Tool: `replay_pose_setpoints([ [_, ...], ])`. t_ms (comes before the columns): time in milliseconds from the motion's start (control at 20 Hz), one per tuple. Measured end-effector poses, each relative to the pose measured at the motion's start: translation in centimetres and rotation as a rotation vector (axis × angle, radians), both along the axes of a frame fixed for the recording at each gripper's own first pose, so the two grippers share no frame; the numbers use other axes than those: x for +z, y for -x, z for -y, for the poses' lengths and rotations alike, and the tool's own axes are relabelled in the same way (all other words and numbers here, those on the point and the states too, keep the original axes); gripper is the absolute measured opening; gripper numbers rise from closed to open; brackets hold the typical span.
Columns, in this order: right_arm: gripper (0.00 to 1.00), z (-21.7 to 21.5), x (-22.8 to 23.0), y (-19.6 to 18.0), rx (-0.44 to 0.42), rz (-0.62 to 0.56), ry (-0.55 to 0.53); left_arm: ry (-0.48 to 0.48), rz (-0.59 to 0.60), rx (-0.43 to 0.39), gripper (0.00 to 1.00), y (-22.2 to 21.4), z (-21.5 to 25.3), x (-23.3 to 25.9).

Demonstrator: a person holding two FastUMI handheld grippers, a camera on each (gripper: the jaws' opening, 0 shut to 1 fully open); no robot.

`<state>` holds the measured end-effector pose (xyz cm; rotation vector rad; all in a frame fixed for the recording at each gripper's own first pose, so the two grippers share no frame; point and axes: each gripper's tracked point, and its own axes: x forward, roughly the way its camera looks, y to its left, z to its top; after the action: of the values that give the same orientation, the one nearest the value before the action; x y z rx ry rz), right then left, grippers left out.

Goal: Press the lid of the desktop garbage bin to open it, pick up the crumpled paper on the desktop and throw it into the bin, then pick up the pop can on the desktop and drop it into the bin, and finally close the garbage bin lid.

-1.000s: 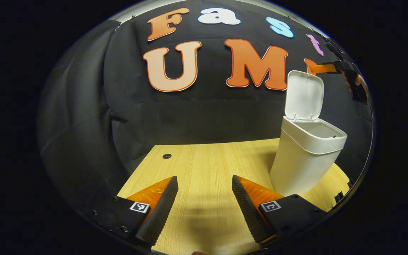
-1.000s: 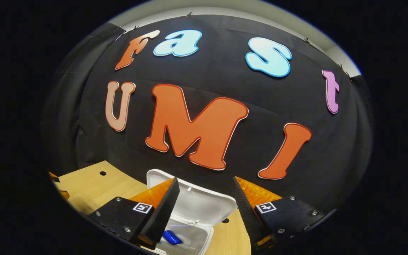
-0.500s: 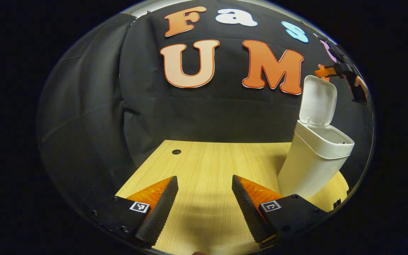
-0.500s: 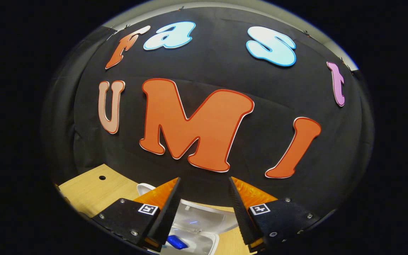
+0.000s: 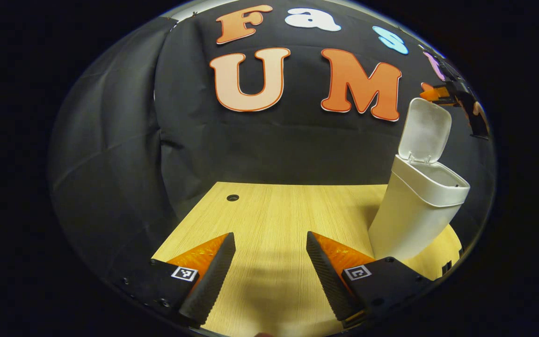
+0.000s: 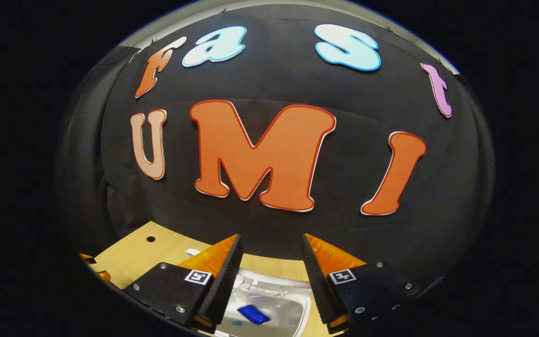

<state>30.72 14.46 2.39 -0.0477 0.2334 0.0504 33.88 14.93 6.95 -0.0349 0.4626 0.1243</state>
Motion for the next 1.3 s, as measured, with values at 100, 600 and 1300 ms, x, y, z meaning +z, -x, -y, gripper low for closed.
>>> replay_pose_setpoints([
  [100, 0.76, -0.9, -1.2, 1.4, 0.019, -0.031, -0.022, -0.002, -0.001, -0.015, 0.98, -0.2, 0.0, -0.1],
  [600, 0.77, -2.5, -6.1, 6.3, 0.017, -0.120, -0.040, 0.012, -0.024, -0.084, 0.98, -0.4, 1.9, -1.3],
  [1300, 0.76, -4.1, -13.3, 10.5, -0.013, -0.250, -0.103, 0.015, -0.059, -0.131, 0.98, 0.1, 3.1, -2.4],
])
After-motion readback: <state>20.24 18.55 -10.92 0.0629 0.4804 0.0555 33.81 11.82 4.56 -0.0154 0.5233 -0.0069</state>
